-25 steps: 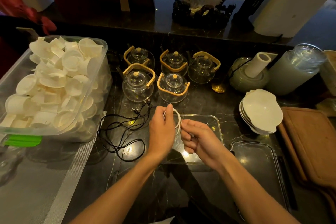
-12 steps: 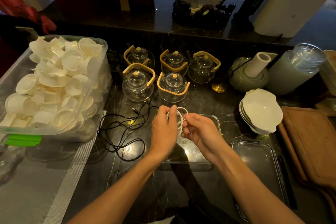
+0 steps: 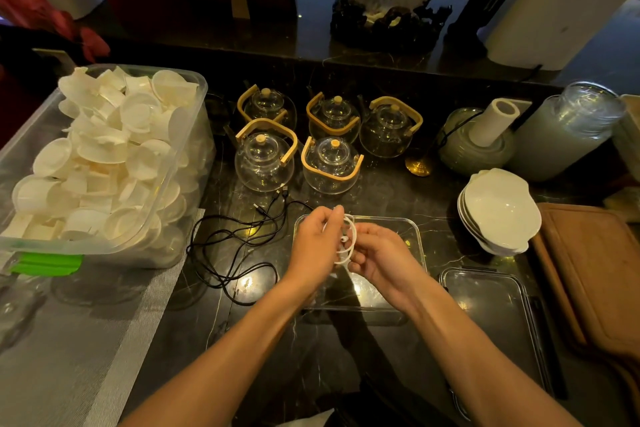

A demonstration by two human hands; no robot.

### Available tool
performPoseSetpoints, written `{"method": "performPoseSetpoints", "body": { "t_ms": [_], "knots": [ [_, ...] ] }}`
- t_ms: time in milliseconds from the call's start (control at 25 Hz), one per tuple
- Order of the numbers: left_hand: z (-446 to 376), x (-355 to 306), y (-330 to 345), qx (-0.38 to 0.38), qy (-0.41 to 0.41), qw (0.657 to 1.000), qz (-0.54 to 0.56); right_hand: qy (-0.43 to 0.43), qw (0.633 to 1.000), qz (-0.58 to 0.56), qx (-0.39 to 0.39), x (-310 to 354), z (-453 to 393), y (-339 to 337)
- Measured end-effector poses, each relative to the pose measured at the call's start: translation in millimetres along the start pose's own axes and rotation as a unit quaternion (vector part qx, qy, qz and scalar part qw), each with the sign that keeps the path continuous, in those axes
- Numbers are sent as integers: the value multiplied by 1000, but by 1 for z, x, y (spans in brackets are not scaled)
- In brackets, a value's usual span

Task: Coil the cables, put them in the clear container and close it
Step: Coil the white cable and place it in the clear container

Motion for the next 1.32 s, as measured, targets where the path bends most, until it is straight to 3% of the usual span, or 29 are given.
{"method": "performPoseSetpoints", "body": {
  "t_ms": [80,360,440,560,640,720,880,960,1040,1160,1320],
  "knots": [
    [0,-1,1,30,2,999,29,-77,996,53,-12,-2,1,2],
    [-1,2,-3,-89,43,993,-71,-210,949,231,40,-3,17,12],
    [-2,2,-5,-95,47,991,-76,-262,900,343,61,-2,20,12],
    [-4,3,-9,-87,54,991,-87,-351,792,493,76,-5,22,10],
    [-6,4,-13,-77,43,992,-87,-373,762,525,64,-8,22,9],
    [-7,8,-15,-84,31,992,-92,-376,787,486,50,-9,22,9],
    [-8,9,-10,-80,-25,995,-47,-302,929,212,35,-4,22,16],
    [-9,4,-7,-88,-49,995,11,-232,970,76,18,-2,25,18],
    [-10,-2,-4,-107,-40,992,55,-161,984,-69,-21,-3,27,20],
    [-5,-12,1,-95,5,994,50,-75,970,-211,-94,0,24,20],
    [-1,-18,9,-63,26,997,31,-75,969,-160,-171,5,17,18]
  ]
}}
Point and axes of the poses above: each hand's wrist, its own z-axis away from the middle knuckle, its own y-axis out of the palm, x = y × z, the point moved 1 cm from there along -z, towards the middle knuckle, and after that the axes turned 14 degrees about -z, right-handed, at the moved point
